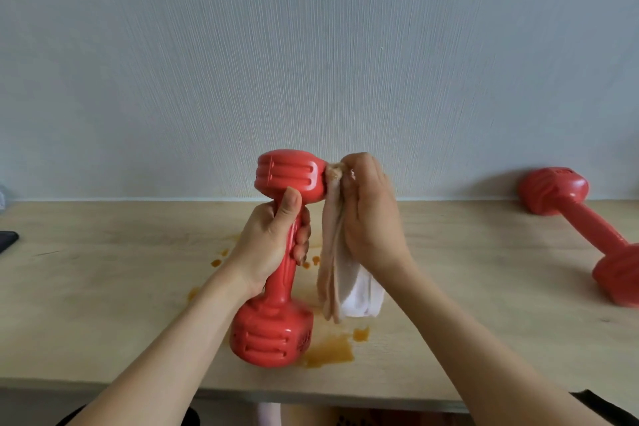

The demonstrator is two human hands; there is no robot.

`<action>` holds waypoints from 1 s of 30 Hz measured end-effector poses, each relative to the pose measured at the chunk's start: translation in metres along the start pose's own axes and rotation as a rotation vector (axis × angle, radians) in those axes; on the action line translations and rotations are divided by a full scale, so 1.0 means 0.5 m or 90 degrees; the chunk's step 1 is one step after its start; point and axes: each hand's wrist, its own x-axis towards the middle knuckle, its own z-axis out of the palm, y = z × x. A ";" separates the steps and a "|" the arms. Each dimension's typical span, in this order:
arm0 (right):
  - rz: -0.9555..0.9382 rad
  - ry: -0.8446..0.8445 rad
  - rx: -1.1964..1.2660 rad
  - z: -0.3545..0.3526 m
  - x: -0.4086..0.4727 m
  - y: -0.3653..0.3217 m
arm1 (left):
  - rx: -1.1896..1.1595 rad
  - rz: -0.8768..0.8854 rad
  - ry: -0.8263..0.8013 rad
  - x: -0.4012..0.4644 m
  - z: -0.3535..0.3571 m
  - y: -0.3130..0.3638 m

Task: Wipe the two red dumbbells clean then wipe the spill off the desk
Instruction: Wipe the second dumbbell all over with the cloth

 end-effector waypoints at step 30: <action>0.102 0.020 0.125 -0.028 0.043 0.030 | 0.117 -0.020 0.002 -0.012 0.033 0.024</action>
